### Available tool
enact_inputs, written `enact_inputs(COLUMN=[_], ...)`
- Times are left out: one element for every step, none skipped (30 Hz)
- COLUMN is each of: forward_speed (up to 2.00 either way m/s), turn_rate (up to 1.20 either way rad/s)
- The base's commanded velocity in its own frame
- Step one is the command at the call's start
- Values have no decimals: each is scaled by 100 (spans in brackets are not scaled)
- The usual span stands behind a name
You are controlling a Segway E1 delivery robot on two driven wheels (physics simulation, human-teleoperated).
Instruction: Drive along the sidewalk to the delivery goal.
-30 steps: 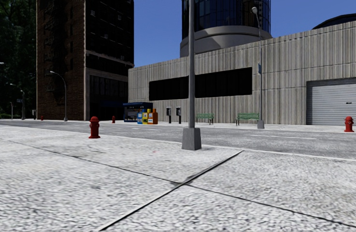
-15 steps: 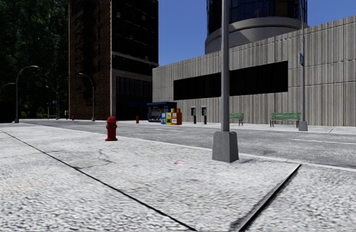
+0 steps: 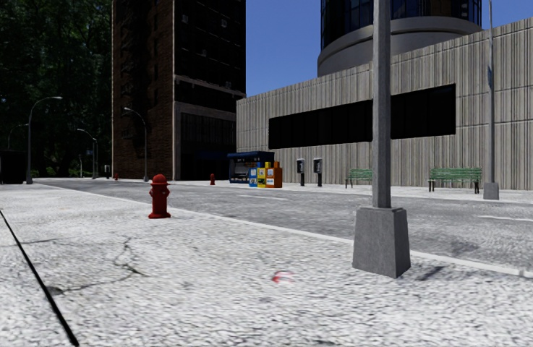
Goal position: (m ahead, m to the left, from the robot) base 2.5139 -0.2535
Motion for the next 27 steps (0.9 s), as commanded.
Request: enact_inputs(forward_speed=[200,200,200,200,200,200,200,200,200,200,200,200,200,200,200,200,170,131,131,99,68,37,37,6,0,0,0], turn_rate=[0,0,0,0,0,0,0,0,0,0,0,0,0,0,0,0,0,0,0,0,0,0,0,0,0,0,0])
